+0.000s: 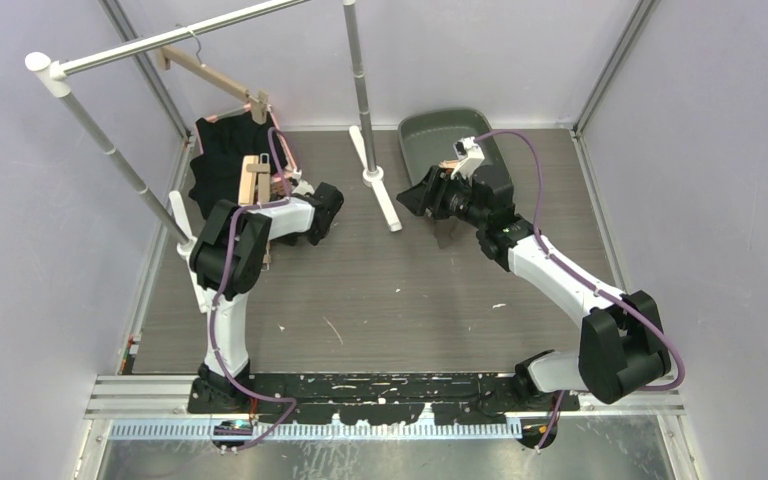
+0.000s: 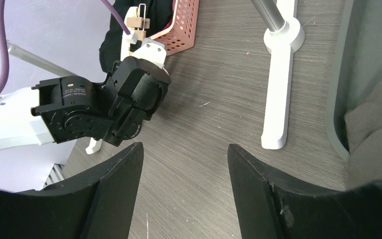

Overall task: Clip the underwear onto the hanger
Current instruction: Pick up the hanger at the center of the board.

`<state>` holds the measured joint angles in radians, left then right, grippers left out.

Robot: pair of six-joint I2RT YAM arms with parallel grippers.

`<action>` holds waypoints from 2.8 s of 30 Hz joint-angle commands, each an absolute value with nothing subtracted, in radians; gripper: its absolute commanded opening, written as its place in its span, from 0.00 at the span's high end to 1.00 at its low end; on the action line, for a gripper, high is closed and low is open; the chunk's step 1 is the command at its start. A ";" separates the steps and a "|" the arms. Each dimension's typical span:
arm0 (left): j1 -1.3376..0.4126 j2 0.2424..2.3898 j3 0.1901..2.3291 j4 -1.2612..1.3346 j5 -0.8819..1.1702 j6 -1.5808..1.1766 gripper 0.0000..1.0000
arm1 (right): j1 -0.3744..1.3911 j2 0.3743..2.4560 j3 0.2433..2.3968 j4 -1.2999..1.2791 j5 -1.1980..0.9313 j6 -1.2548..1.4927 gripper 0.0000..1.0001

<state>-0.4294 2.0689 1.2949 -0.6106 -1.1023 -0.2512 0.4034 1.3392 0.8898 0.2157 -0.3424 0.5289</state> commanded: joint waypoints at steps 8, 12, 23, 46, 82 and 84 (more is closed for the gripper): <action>-0.424 2.013 1.255 -0.553 -1.153 -0.291 0.56 | 0.398 1.303 0.889 0.270 -0.356 0.530 0.31; -0.423 2.005 1.249 -0.554 -1.154 -0.297 0.60 | 0.398 1.302 0.889 0.271 -0.357 0.532 0.32; -0.428 1.923 1.221 -0.570 -1.156 -0.316 0.67 | 0.397 1.305 0.889 0.273 -0.357 0.531 0.31; -0.433 1.737 1.198 -0.626 -1.215 -0.299 0.88 | 0.397 1.301 0.887 0.275 -0.364 0.535 0.31; -0.394 1.036 1.140 -0.843 -0.721 -0.396 1.00 | 0.398 1.288 0.879 0.279 -0.370 0.535 0.32; -0.357 0.993 1.142 -0.834 -0.670 -0.396 1.00 | 0.397 1.285 0.879 0.280 -0.372 0.535 0.32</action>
<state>-0.4114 1.0847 1.1305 -0.8688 -0.7589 -0.3653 0.4015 1.3392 0.8799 0.2184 -0.3580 0.5293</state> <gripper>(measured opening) 0.141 0.685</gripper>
